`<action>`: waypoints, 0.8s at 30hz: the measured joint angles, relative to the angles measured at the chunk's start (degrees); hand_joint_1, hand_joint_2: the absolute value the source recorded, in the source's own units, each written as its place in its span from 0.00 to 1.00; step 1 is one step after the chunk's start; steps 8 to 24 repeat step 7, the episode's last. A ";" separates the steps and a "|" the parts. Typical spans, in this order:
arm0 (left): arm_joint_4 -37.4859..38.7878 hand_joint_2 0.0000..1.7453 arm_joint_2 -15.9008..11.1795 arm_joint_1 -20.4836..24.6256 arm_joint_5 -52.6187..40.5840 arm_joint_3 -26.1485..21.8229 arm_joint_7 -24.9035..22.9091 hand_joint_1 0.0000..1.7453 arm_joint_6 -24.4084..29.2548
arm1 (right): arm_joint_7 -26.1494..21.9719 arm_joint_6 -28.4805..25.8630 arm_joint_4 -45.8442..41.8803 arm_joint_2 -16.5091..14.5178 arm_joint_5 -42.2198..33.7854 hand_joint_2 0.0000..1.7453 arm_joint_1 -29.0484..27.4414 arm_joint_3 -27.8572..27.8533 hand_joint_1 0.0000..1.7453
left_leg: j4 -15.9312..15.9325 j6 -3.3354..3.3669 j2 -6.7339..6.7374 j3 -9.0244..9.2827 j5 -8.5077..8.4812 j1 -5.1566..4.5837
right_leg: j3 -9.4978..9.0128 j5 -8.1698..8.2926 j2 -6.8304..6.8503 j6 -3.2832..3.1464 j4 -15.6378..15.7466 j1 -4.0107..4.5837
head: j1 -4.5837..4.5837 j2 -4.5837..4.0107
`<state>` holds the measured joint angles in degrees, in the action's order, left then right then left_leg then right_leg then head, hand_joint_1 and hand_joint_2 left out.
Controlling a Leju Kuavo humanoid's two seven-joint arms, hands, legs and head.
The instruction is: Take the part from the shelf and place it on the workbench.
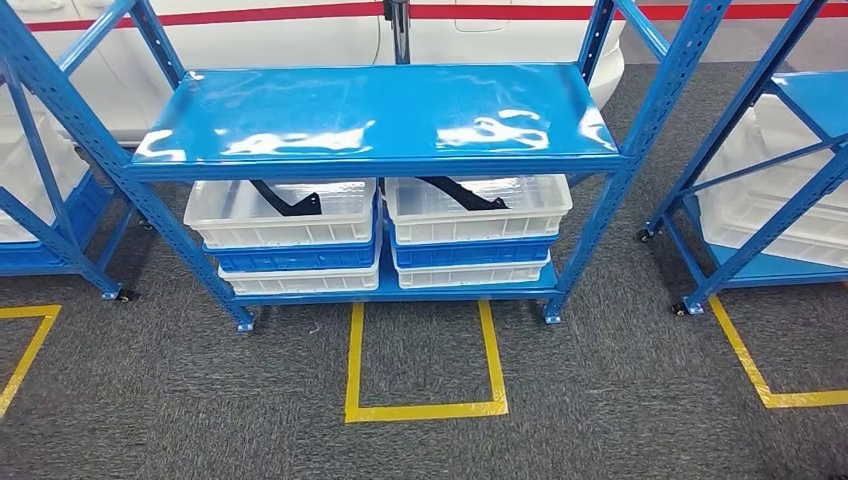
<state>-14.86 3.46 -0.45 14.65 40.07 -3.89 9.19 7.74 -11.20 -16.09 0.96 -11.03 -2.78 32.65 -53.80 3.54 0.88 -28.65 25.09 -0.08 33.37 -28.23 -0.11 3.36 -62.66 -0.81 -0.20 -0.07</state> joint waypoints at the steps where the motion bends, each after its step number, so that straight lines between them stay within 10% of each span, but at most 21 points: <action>1: -0.55 0.00 -0.05 0.14 -0.61 -1.21 0.19 0.00 -0.35 | -0.31 0.43 0.08 0.05 0.44 0.00 -0.68 -0.91 0.00 | -0.15 -0.25 -0.02 0.00 0.16 -0.11 | -1.81 1.39 0.09 -0.16 3.83 -0.03 | 0.02 0.00; 7: -2.62 0.00 -0.79 -0.50 -4.16 -8.36 1.15 0.00 -2.48 | -2.12 3.24 0.19 0.07 3.14 0.00 -3.10 -6.43 0.00 | -1.09 -1.81 -0.05 -0.37 1.04 -0.16 | -3.19 2.45 -0.05 -1.87 7.67 0.10 | -0.10 0.00; 24: -2.62 0.00 -0.79 -0.50 -4.16 -8.36 1.15 0.00 -2.48 | -2.12 3.24 0.19 0.07 3.14 0.00 -3.10 -6.43 0.00 | -1.09 -1.81 -0.05 -0.37 1.04 -0.16 | -3.19 2.45 -0.05 -1.87 7.67 0.10 | -0.10 0.00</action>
